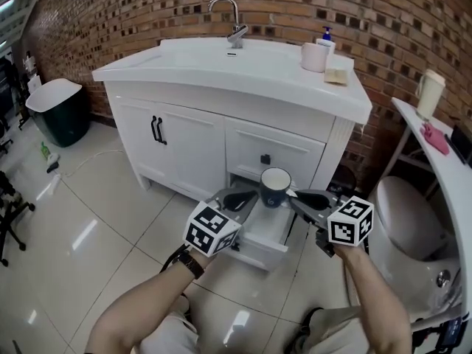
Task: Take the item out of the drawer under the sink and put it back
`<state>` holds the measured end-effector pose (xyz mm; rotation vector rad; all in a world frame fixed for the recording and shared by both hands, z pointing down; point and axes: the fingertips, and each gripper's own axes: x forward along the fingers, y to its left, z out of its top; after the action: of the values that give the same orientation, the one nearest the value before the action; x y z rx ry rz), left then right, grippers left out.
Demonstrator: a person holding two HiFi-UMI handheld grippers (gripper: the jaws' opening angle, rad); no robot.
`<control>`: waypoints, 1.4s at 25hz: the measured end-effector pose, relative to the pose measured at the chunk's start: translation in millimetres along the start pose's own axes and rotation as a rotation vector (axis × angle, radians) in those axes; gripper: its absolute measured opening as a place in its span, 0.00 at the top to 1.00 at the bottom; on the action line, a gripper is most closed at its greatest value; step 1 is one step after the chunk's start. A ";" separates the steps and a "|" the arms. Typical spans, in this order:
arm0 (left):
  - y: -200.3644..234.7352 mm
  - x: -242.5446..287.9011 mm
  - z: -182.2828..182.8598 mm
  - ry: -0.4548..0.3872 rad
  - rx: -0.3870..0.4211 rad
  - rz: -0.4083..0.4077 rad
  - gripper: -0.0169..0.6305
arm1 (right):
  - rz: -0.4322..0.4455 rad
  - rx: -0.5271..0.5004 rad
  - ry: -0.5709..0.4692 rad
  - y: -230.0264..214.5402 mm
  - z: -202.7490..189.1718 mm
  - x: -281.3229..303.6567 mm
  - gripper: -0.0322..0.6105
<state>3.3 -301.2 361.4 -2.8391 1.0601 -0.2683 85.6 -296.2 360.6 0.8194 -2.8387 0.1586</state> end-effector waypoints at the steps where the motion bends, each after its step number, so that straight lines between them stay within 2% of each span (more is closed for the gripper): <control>1: 1.6 -0.3 0.8 -0.005 -0.006 0.004 0.95 | -0.005 0.000 -0.019 -1.4 6.1 -3.5 0.85; 6: 14.1 -0.8 -8.2 0.028 -0.049 0.037 0.95 | -0.028 0.012 -0.059 -7.1 18.3 -14.4 0.85; 11: 19.3 -5.2 -2.7 -0.013 -0.083 0.055 0.95 | -0.043 0.010 -0.051 -9.8 17.2 -19.6 0.85; 20: 13.0 -4.1 -0.8 -0.015 -0.047 0.033 0.95 | -0.043 0.013 -0.034 -11.6 9.8 -17.5 0.85; 23: 14.1 -4.1 -3.0 -0.006 -0.044 0.031 0.95 | -0.049 0.037 0.038 -15.1 -8.1 -4.9 0.85; 28: 14.3 -5.7 -9.5 0.009 -0.057 0.038 0.95 | -0.044 0.028 0.242 -24.8 -65.5 35.0 0.85; 31: 15.1 -7.6 -5.6 -0.007 -0.062 0.045 0.95 | -0.037 0.036 0.304 -31.2 -88.8 54.8 0.85; 35: 21.7 -16.0 9.5 -0.049 0.009 0.110 0.95 | -0.026 0.076 0.376 -32.1 -113.9 79.2 0.85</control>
<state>-20.5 -306.7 346.6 -2.7522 1.1968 -0.1925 53.5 -346.9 489.7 0.7490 -2.4808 0.3763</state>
